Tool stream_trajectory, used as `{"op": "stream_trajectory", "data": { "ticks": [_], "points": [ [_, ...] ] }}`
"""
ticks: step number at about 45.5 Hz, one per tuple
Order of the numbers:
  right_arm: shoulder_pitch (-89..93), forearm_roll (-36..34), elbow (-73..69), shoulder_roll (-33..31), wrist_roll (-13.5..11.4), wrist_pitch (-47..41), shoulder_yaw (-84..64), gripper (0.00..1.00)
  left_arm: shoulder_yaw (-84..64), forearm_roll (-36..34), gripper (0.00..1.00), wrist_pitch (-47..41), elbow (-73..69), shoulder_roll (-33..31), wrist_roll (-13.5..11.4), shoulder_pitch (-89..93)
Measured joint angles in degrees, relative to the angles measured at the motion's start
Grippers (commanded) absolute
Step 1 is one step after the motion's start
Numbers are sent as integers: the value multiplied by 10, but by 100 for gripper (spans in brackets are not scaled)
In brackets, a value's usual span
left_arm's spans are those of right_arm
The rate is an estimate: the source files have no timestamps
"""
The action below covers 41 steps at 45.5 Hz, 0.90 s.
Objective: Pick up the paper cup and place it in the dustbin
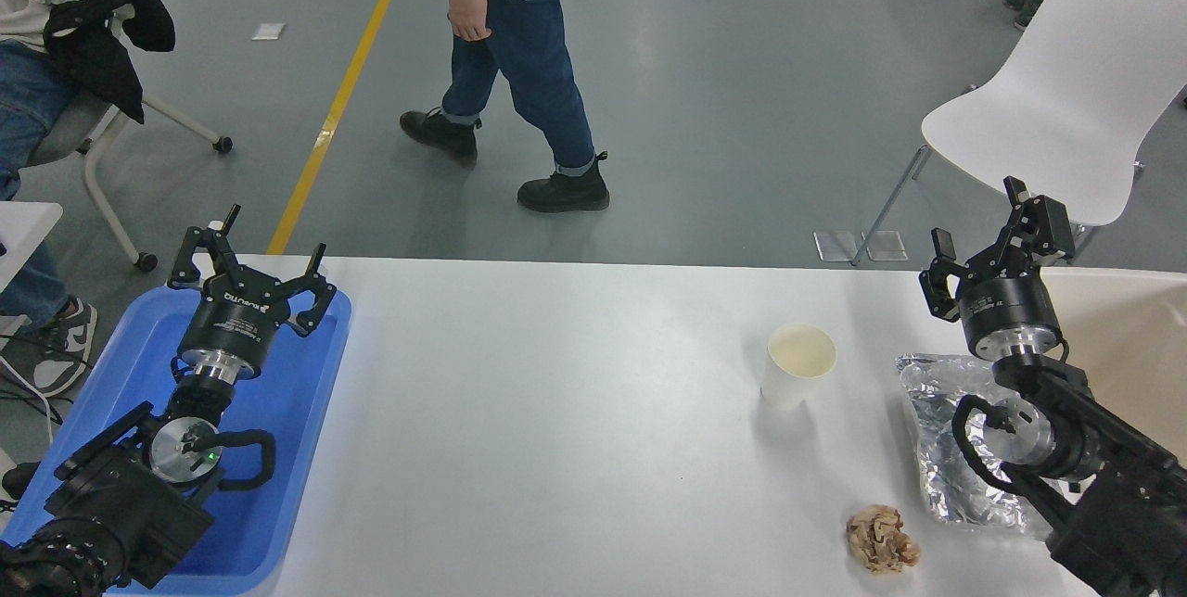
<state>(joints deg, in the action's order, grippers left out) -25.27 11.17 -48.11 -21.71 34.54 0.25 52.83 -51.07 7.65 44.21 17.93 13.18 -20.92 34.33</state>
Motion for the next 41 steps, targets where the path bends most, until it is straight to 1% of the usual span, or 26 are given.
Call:
{"op": "stream_trajectory", "data": {
  "ticks": [41],
  "points": [
    [-6, 0, 20, -2, 0, -2, -3, 100, 0, 0, 100, 0, 0, 0, -1, 0]
  ]
}}
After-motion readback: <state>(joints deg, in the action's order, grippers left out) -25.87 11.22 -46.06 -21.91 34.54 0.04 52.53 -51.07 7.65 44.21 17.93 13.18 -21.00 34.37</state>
